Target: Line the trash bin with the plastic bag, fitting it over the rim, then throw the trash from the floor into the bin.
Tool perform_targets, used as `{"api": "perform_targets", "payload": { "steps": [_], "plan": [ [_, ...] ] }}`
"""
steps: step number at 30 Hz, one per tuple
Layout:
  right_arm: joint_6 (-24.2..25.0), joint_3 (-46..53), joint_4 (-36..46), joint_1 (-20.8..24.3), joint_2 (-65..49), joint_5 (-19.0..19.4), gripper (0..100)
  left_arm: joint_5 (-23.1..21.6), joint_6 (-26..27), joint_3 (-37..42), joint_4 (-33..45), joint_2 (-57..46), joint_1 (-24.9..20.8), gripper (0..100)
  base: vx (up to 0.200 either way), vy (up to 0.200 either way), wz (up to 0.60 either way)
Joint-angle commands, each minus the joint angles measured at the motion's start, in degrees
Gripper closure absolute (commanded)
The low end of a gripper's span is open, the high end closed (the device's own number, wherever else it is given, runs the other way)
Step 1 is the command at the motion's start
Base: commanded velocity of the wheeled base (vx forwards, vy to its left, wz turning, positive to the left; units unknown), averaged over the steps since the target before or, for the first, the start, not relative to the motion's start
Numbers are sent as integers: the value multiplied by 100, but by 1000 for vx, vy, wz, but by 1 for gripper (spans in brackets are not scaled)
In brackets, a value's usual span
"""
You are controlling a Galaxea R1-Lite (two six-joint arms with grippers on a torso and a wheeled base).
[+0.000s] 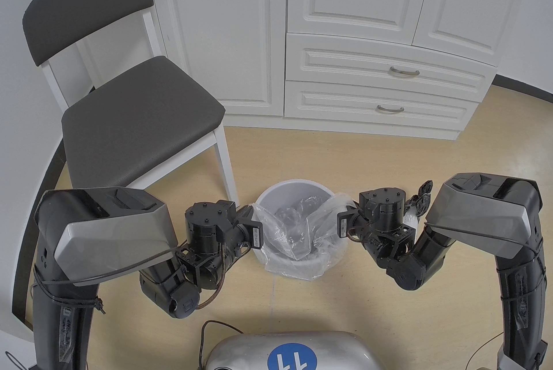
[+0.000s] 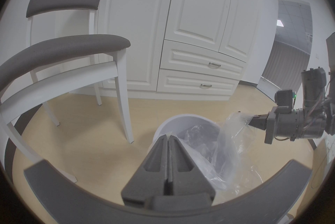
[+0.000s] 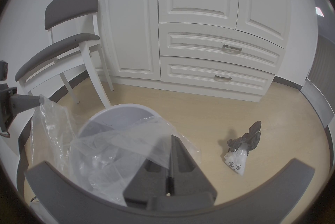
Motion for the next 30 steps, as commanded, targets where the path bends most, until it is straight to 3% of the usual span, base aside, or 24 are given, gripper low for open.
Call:
{"api": "perform_targets", "payload": {
  "steps": [1, 18, 30],
  "plan": [
    [-25, 112, 24, 52, -142, -15, 100, 0, -19, 6, 135, -180, -15, 100, 0, 0, 0],
    [-7, -63, 270, -123, -63, -15, 100, -9, -37, -143, 188, -48, 275, 100, 0, 0, 0],
    [-113, -116, 253, -493, -345, -24, 100, -18, -10, -301, 276, -119, 653, 100, 0, 0, 0]
  ]
}}
